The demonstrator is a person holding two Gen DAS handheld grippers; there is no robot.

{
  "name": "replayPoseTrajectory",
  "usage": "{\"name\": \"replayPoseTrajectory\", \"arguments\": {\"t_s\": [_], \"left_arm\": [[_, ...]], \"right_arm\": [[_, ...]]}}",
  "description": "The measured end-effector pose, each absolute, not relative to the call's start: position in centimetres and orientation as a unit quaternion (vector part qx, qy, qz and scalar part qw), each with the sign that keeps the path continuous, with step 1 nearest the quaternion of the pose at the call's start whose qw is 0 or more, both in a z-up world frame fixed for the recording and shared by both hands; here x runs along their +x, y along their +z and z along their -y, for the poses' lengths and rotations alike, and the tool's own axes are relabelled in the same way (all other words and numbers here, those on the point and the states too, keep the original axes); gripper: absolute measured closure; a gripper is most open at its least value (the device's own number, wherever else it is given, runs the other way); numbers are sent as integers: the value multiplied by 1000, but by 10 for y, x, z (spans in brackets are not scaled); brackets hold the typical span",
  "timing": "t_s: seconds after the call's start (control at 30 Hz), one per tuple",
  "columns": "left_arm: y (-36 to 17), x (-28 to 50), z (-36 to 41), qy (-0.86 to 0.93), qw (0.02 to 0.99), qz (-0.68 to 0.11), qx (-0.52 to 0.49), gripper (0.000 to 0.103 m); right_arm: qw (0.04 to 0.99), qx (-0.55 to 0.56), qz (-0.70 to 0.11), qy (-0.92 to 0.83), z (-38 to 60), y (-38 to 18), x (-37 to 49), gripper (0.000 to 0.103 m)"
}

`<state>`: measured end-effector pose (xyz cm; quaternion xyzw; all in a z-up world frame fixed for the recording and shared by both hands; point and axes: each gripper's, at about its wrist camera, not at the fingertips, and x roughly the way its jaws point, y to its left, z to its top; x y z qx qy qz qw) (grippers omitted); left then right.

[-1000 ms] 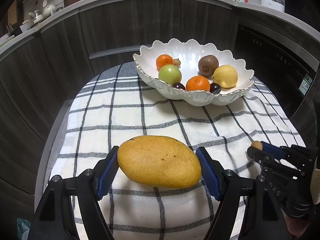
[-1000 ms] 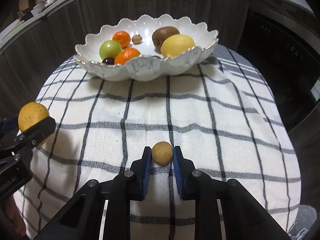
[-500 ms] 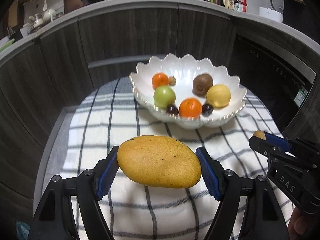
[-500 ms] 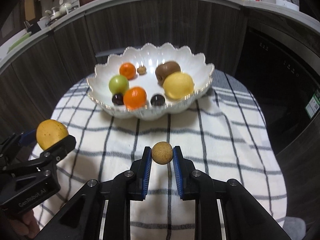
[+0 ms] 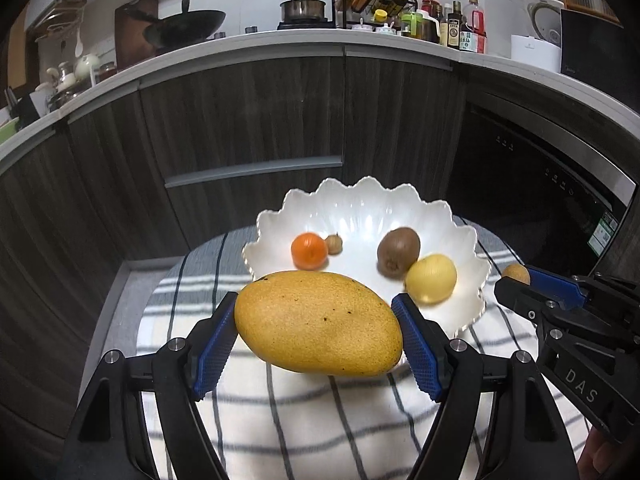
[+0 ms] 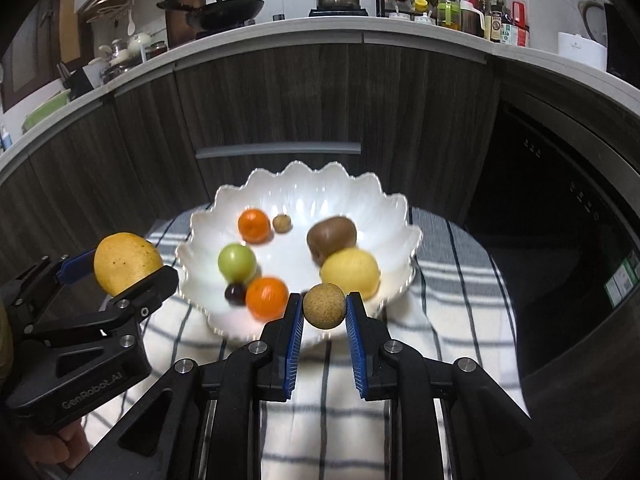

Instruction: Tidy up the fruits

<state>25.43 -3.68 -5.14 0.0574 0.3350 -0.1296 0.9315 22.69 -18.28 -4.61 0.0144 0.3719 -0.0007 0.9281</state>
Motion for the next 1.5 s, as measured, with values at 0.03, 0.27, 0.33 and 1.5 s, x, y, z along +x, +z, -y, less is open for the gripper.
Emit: {"name": "replayPoseTrajectory", "arguments": {"t_s": [0.03,0.27,0.33,1.5], "left_arm": [[-52,260,38,-132,931,-336,57,28],[-65,289,47,-134,925,-350,60,28],[-69,297,50,-135,924,-352,63,28],[-106,366,92,-140,910,-380,85,23]], "right_arm": [[928,14,-371,0,183,-45,231,80],[925,15,-380,2,188,-53,257,80],[922,18,-386,3,190,-58,265,80],[912,9,-409,-21,232,-93,349,41]]}}
